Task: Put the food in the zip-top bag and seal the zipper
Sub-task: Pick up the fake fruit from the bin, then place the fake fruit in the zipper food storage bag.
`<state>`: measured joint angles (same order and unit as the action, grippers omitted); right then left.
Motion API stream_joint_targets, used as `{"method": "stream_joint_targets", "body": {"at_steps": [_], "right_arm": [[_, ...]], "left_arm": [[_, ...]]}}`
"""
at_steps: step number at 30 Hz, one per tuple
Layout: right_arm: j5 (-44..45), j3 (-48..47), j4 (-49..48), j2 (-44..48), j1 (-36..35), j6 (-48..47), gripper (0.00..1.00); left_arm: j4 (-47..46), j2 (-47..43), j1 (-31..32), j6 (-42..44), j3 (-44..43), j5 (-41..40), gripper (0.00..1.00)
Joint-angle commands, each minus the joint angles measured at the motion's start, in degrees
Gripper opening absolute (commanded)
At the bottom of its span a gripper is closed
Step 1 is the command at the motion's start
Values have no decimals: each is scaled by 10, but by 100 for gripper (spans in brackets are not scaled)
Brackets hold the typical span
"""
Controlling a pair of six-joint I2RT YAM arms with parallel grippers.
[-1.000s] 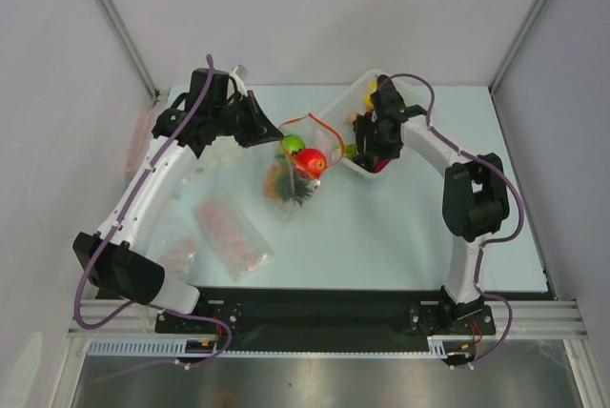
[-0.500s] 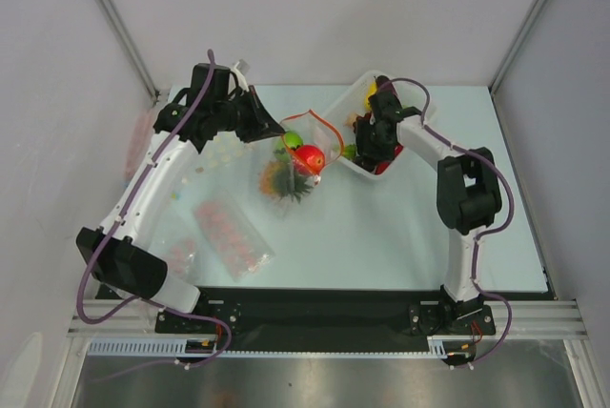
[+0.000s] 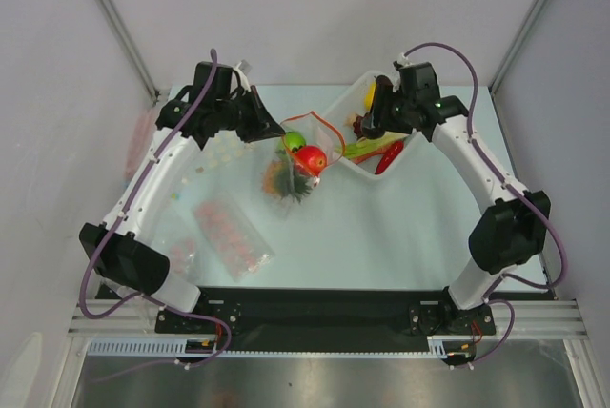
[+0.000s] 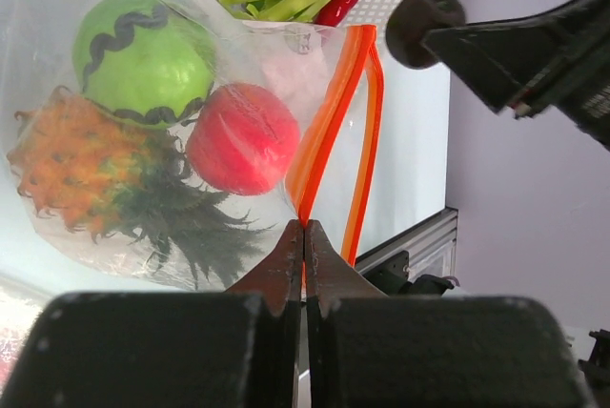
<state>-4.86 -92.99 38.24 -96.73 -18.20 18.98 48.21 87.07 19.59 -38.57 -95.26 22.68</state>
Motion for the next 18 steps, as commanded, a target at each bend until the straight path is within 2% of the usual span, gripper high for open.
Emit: {"method": "stream_joint_targets", "body": {"at_steps": [1,6,8,18], "right_arm": [[-47,7,-40,35,1,-8,38],[-149,7,-111,65,-9,3,36],[-173,14,-141,80,-22,6,32],[-193,19,-184,62,-111,23,30]], "left_arm": [[-11,3,5,6,-26,7,0],[-10,9,7,6,-33,6,0],[-7,11,8,8,-35,4,0],[2,14,7,12,-45,8,0]]}}
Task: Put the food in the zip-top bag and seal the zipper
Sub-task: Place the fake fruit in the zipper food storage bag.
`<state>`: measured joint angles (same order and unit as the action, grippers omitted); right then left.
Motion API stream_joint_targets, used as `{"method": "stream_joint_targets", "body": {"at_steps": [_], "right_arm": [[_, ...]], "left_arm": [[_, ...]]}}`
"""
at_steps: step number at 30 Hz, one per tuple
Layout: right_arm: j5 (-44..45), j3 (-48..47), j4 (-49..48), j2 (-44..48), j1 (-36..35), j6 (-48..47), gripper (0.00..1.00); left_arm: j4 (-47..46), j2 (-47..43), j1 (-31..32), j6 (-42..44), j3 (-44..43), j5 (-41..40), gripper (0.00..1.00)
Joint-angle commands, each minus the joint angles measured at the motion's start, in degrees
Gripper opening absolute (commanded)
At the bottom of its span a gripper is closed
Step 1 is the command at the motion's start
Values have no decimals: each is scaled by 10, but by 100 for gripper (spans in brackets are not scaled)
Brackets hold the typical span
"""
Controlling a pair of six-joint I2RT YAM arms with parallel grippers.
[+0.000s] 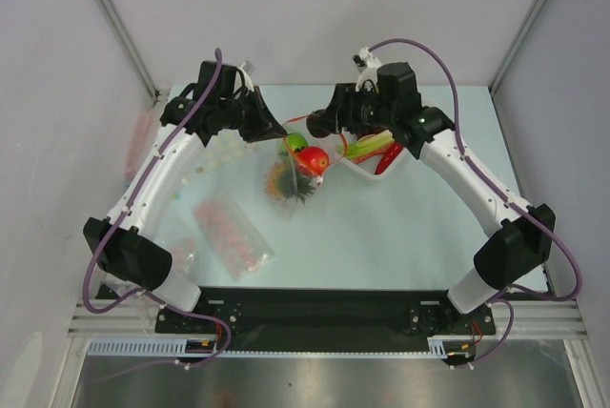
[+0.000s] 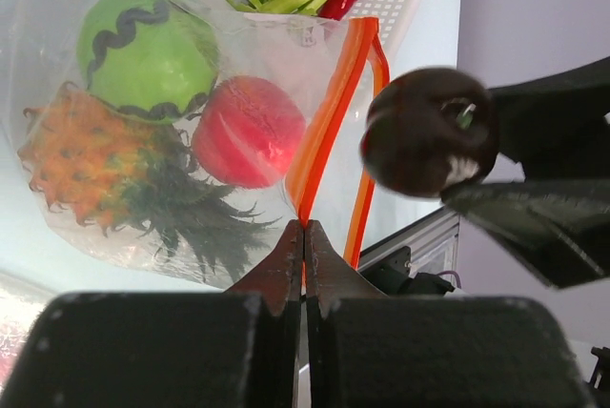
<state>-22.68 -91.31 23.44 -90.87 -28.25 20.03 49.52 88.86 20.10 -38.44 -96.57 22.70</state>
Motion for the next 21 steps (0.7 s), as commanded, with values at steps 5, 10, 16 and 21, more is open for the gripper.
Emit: {"method": "stream_joint_targets", "body": {"at_steps": [5,10,16,21], "right_arm": [[-43,9,-60,-34,-42,26,30],[-50,6,-82,-69,-60,41,30],[-84,6,-108,-91,-70,58,30],[-103,9,-102,-89,-79,46,73]], "left_arm": [[-13,-5,4,8,-32,13,0],[-20,-4,5,-1,-43,25,0],[-18,-2,5,-11,-69,36,0],[-20,-5,4,-9,-63,37,0]]}}
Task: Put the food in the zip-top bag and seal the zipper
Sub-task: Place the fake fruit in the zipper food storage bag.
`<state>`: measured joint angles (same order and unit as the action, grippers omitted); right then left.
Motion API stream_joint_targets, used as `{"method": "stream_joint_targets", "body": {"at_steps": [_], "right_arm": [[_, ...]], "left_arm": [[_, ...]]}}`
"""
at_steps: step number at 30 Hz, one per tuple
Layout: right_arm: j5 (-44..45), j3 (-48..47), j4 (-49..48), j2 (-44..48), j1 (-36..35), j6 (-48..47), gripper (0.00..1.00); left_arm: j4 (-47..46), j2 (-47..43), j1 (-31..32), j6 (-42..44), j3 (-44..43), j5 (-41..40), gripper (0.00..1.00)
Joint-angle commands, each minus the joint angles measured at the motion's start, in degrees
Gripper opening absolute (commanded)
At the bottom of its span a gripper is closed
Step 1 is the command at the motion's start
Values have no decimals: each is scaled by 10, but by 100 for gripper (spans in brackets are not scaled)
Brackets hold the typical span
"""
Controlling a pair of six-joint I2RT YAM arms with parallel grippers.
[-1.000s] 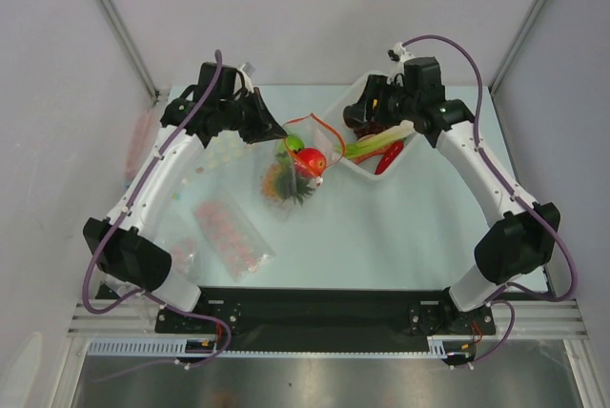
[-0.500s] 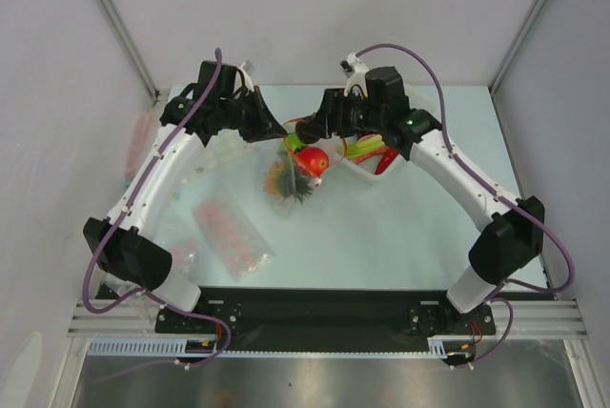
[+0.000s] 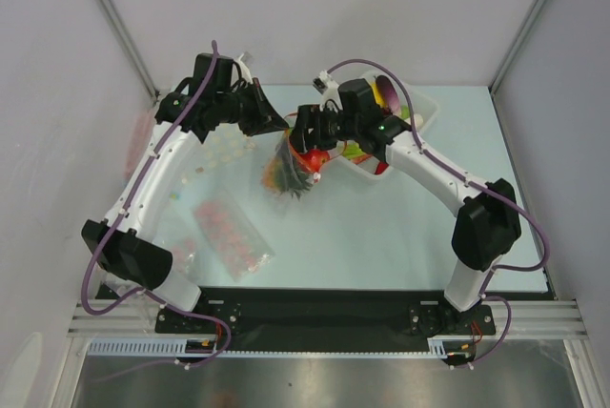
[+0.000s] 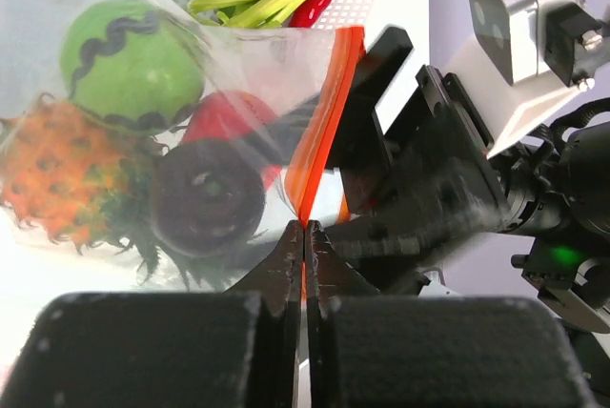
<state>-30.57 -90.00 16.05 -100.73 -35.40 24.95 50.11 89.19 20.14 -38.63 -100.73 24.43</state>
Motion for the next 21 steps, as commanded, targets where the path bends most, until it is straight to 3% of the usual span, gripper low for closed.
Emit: {"method": "stream_joint_targets", "body": {"at_steps": [1,5,12,21], "right_arm": [[-15,-4,-17,14,-6,-14,85],[2,-5,11,38,4,-32,87],[42,-26,77,93,33,-49,79],[152,-57,252,150,43,-43,80]], "left_arm": [[-26,-9,4,-7,-20,19,0],[-27,-13,4,-9,-13,15,1],[-26,-15,3,-6,-10,6,0],[-36,-19,4,-9,3,-9,0]]}}
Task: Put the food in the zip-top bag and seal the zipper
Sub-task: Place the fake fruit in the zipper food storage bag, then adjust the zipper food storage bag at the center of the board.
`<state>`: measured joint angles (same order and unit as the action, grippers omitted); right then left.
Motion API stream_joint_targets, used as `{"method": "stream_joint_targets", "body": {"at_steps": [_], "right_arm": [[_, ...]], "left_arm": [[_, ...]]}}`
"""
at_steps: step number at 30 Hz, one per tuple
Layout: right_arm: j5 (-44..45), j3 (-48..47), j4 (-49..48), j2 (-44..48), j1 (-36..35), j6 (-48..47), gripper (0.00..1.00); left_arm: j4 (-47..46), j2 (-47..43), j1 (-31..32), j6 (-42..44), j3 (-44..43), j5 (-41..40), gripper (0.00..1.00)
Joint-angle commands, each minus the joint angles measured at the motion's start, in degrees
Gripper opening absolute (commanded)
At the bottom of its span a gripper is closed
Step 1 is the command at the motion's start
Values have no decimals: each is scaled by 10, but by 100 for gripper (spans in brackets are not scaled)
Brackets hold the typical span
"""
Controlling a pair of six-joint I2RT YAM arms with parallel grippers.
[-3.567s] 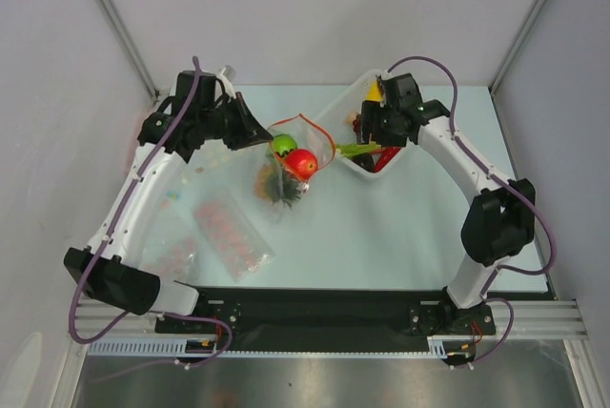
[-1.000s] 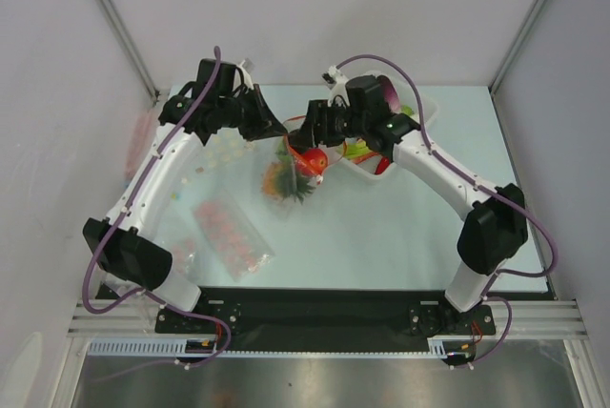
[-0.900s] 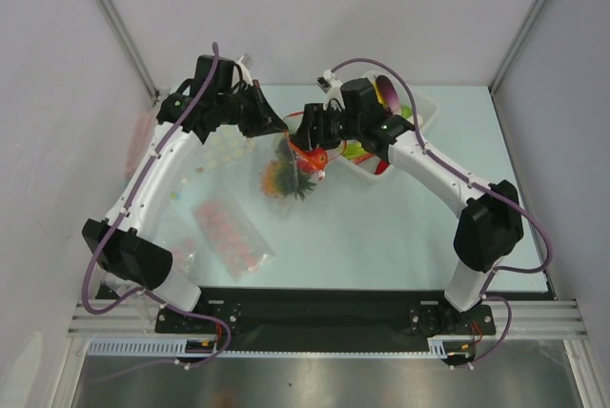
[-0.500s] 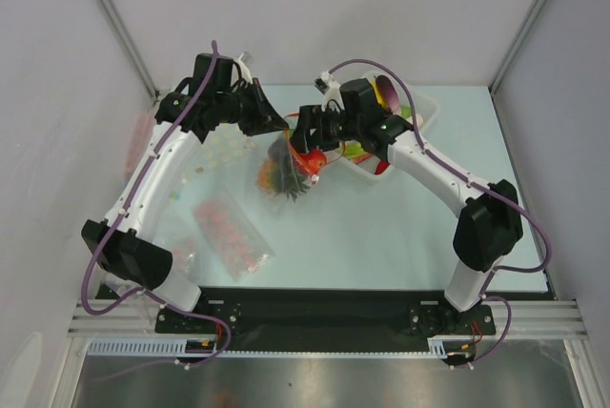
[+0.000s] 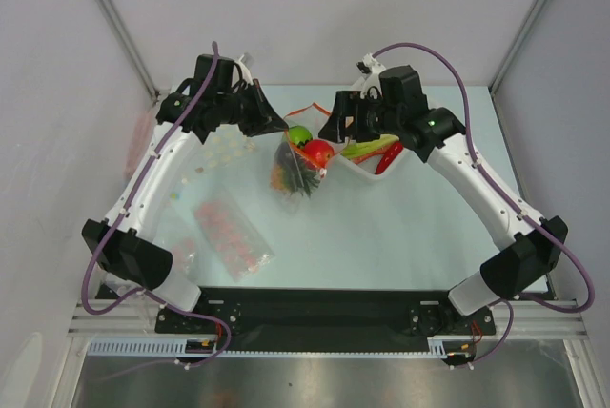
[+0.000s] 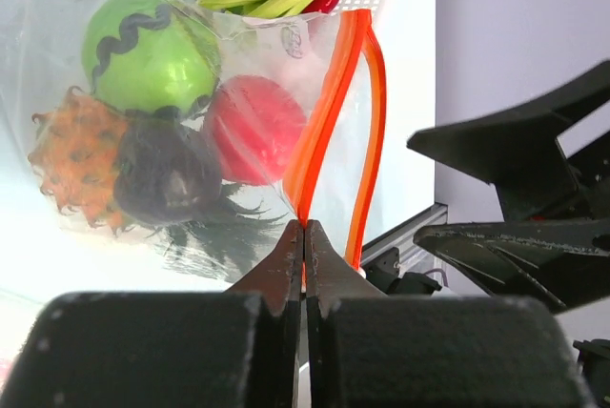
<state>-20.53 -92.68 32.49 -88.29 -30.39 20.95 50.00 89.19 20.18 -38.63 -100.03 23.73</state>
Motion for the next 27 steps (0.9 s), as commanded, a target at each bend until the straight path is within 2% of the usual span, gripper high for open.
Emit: {"method": "stream_joint_targets", "body": {"at_steps": [1,6,14,21,24,25,27], "right_arm": [[69,-31,100,28,-8,2,81],[91,-7,120,41,11,30,84],[96,-9,138,-24,23,61,73],[88,34,78,-43,9,92,67],[84,41,70,-49,7,95,51],[84,42,69,-48,6,95,39],[85,41,71,-43,2,95,27]], "left_arm": [[-36,-21,4,-11,-5,-1,1],[-39,-24,4,-13,4,7,0],[-42,-38,7,-7,25,14,0],[-61,-67,17,-13,73,21,0],[-73,-76,23,-15,94,26,0],[-76,-78,24,-17,98,26,0],[-77,-82,28,-16,102,26,0]]}}
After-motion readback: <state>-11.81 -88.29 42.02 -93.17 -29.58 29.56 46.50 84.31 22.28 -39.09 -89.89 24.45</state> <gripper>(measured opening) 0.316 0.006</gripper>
